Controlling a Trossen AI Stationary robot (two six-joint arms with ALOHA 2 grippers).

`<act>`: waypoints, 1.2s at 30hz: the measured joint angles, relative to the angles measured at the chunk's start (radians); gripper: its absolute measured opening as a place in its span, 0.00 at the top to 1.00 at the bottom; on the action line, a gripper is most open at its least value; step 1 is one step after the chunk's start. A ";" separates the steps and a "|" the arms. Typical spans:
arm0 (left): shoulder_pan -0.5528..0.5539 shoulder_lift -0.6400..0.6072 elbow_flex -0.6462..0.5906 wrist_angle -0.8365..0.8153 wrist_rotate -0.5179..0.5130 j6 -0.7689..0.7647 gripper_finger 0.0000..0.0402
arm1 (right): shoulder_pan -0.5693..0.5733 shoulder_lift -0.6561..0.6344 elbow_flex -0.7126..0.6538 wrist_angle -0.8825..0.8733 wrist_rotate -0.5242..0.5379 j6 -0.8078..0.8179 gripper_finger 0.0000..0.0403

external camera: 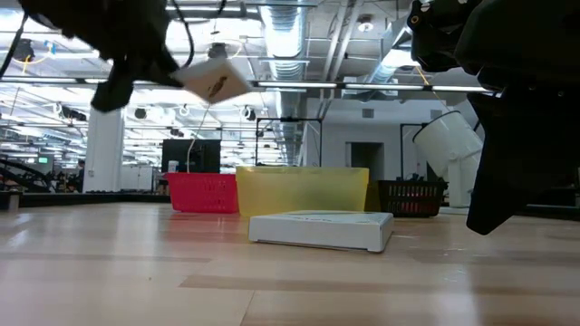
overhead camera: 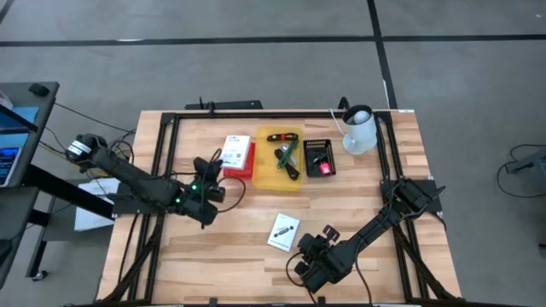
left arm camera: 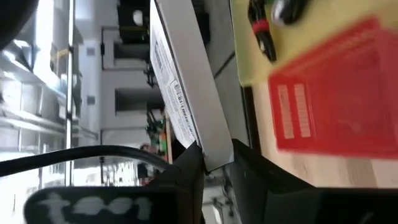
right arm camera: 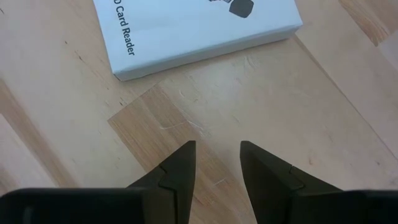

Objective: Pick and place items into bin
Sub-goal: Put the card reader box in the red bin

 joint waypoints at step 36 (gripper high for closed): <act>0.158 0.230 -0.171 0.371 0.079 0.128 0.88 | 0.000 0.000 0.000 0.011 0.000 -0.008 0.70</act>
